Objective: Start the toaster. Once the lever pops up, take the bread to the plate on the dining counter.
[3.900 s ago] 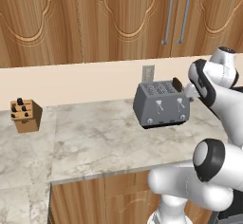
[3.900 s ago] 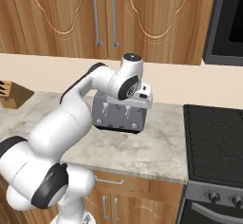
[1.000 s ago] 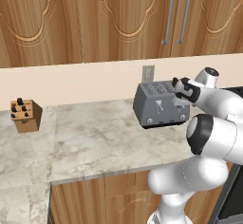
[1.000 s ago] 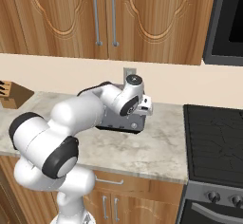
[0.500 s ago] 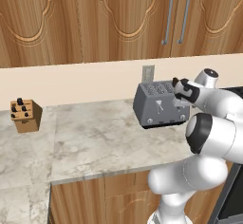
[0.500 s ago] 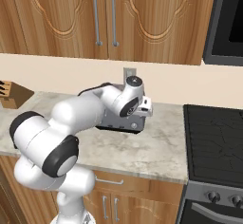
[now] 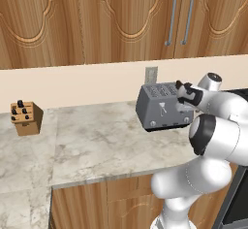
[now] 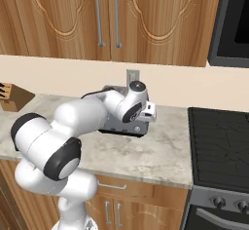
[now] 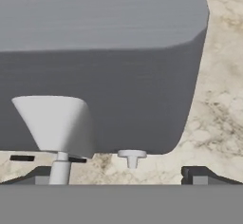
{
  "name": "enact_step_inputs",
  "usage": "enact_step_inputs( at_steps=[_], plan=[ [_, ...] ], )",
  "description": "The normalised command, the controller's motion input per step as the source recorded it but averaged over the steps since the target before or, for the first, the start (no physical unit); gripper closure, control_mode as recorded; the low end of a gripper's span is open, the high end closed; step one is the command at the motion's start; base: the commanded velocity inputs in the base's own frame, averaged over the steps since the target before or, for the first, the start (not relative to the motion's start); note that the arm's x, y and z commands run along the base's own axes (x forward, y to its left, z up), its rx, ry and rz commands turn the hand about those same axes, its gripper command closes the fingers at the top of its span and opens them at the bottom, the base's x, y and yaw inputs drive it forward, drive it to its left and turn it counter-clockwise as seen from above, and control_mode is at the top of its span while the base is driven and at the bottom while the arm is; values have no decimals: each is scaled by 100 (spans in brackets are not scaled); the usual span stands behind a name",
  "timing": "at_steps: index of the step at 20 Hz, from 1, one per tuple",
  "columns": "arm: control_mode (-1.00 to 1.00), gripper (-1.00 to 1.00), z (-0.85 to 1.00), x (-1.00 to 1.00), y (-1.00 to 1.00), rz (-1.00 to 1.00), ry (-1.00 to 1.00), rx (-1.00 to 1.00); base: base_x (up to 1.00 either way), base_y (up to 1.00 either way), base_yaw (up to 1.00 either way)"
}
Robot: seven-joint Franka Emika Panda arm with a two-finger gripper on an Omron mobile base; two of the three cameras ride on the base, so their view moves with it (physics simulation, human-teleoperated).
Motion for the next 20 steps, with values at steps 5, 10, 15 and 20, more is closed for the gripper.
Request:
enact_step_inputs(
  at_steps=[5,10,15,20],
  plan=[
    [-100,-100,-15,0,0,0,0,0,0,0,0],
    [-100,-100,-17,0,0,0,0,0,0,0,0],
    [-100,-100,-15,0,0,0,0,0,0,0,0],
    [-100,-100,-11,0,0,0,0,0,0,0,0]
  ],
)
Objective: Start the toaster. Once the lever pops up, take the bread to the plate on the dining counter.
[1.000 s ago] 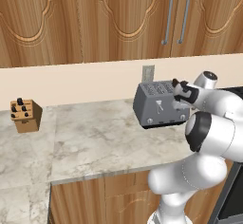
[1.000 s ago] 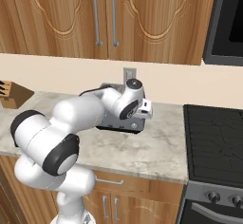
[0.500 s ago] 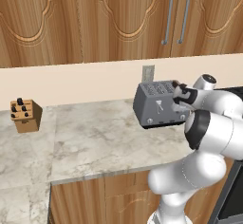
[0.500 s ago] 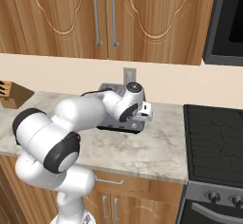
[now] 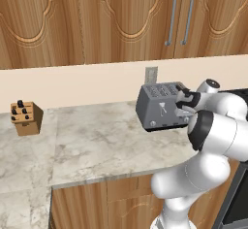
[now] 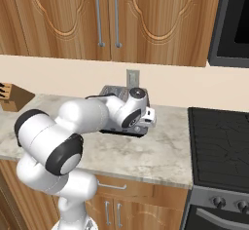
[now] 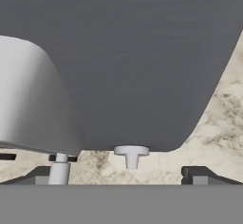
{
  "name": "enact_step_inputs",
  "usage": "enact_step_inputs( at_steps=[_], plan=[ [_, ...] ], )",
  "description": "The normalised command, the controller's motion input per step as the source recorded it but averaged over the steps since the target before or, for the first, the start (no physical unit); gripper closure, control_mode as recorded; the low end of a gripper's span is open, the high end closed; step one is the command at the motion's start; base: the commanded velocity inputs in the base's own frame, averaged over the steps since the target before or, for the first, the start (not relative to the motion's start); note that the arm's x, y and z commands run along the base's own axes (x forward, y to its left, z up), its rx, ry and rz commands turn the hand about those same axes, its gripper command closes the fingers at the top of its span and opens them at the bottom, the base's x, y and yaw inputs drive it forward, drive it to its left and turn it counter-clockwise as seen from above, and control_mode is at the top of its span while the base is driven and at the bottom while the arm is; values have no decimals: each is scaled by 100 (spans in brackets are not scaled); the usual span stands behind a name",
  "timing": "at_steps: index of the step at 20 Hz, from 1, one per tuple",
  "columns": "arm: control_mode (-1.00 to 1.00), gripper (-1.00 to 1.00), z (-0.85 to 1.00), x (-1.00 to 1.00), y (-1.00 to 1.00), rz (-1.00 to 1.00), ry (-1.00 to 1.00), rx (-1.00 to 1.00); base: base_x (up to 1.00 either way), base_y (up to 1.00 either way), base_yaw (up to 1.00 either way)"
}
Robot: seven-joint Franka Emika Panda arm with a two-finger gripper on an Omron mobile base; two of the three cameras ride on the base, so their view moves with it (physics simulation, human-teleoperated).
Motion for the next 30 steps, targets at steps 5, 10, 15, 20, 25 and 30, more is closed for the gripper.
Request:
enact_step_inputs(
  at_steps=[5,10,15,20,25,30],
  plan=[
    [-100,-100,-10,0,0,0,0,0,0,0,0],
    [-100,-100,-8,0,0,0,0,0,0,0,0],
    [-100,-100,-1,0,0,0,0,0,0,0,0],
    [-100,-100,5,0,0,0,0,0,0,0,0],
    [-100,-100,18,0,0,0,0,0,0,0,0],
    [-100,-100,34,0,0,0,0,0,0,0,0]
  ],
)
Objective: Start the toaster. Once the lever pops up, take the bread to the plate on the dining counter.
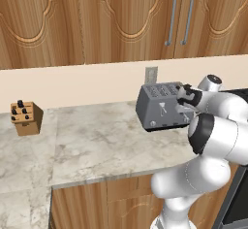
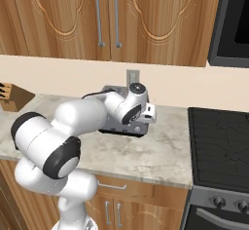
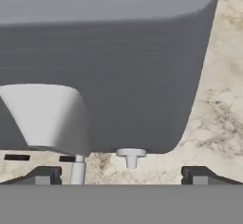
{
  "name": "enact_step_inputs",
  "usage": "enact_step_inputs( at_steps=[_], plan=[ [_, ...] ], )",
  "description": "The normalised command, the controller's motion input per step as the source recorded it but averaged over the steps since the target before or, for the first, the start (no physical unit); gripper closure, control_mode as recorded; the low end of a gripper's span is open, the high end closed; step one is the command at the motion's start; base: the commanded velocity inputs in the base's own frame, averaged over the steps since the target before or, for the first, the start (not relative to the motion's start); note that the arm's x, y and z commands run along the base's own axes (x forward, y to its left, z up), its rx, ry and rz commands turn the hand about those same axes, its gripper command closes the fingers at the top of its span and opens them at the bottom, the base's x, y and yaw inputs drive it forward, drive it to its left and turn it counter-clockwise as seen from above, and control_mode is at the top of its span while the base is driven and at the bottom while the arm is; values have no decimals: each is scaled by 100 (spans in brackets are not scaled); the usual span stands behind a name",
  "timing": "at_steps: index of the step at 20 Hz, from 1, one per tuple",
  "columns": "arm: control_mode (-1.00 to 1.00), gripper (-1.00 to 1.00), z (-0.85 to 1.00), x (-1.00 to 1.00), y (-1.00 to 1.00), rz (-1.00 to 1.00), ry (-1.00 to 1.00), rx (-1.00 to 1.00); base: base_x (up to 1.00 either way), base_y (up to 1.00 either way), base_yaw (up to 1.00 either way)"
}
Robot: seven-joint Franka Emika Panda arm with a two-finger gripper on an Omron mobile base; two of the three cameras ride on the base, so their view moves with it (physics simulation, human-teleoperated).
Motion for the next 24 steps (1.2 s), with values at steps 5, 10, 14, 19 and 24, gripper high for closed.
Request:
enact_step_inputs(
  at_steps=[5,10,14,19,24],
  plan=[
    [-100,-100,37,0,0,0,0,0,0,0,0],
    [-100,-100,31,0,0,0,0,0,0,0,0],
    [-100,-100,24,0,0,0,0,0,0,0,0],
    [-100,-100,17,0,0,0,-8,0,0,0,0],
    [-100,-100,2,0,1,-1,-14,0,0,0,0]
  ],
)
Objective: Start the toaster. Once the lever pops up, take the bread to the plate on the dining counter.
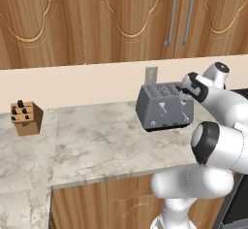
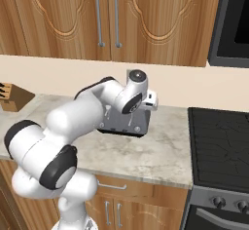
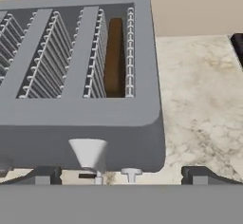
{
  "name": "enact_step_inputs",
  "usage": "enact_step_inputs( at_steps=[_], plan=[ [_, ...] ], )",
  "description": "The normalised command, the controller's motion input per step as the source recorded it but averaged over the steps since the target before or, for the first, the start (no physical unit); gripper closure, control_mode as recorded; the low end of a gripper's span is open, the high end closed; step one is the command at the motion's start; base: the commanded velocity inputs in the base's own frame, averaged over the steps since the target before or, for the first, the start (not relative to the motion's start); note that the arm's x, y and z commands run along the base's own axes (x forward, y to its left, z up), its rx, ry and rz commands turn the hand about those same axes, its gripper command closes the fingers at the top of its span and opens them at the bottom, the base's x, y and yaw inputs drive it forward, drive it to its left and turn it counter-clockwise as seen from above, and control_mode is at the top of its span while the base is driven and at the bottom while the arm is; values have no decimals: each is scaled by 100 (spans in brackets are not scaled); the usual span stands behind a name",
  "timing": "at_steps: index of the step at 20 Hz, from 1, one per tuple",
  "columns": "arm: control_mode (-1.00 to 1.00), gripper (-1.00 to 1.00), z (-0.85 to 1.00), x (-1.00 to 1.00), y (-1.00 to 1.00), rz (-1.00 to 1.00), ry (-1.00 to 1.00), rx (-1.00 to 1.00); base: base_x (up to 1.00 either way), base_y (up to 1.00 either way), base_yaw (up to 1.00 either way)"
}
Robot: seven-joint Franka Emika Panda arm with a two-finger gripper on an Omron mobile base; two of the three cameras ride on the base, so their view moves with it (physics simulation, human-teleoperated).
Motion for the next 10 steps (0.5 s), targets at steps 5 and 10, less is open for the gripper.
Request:
enact_step_inputs(
  at_steps=[5,10],
  plan=[
    [-100,-100,17,0,5,-1,-21,0,0,0,0],
    [-100,-100,20,0,8,-3,-17,0,0,0,0]
  ],
)
